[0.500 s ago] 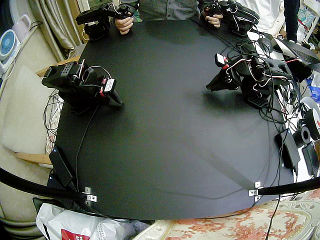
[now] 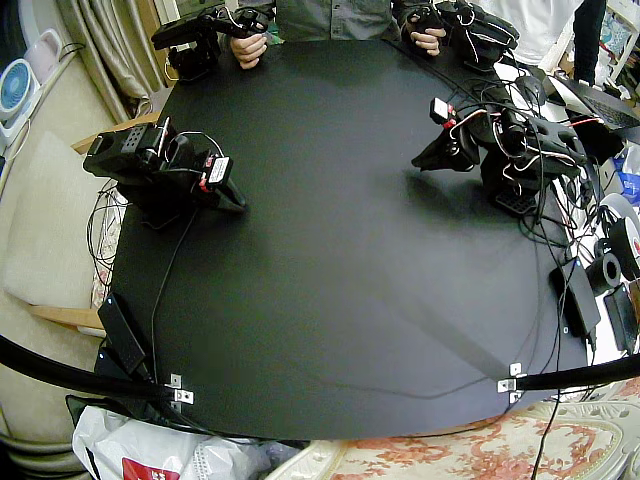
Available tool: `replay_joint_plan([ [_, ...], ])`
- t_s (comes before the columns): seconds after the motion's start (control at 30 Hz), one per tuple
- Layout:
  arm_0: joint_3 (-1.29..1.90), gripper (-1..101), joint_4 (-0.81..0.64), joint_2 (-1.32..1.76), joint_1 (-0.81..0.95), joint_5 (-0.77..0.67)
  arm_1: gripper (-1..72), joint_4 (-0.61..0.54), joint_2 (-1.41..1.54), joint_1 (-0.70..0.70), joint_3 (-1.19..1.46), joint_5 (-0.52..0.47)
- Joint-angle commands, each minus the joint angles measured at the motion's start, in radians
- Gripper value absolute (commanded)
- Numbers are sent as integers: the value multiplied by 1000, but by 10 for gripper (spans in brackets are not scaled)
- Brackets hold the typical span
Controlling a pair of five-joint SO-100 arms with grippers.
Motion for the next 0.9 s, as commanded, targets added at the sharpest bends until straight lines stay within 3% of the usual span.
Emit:
replay_joint_plan([
  [0.0, 11, -2, 2, 26, 26, 28, -3, 5, 11, 3, -8, 6],
  [0.67, 11, -2, 5, 26, 37, 41, -3, 5, 11, 3, -8, 5],
  [0.8, -21, -2, -201, 25, -28, 32, -3, 5, 11, -5, -8, -3],
  [0.87, -155, -2, -225, 26, -72, 29, -3, 5, 11, -9, -8, -5],
])
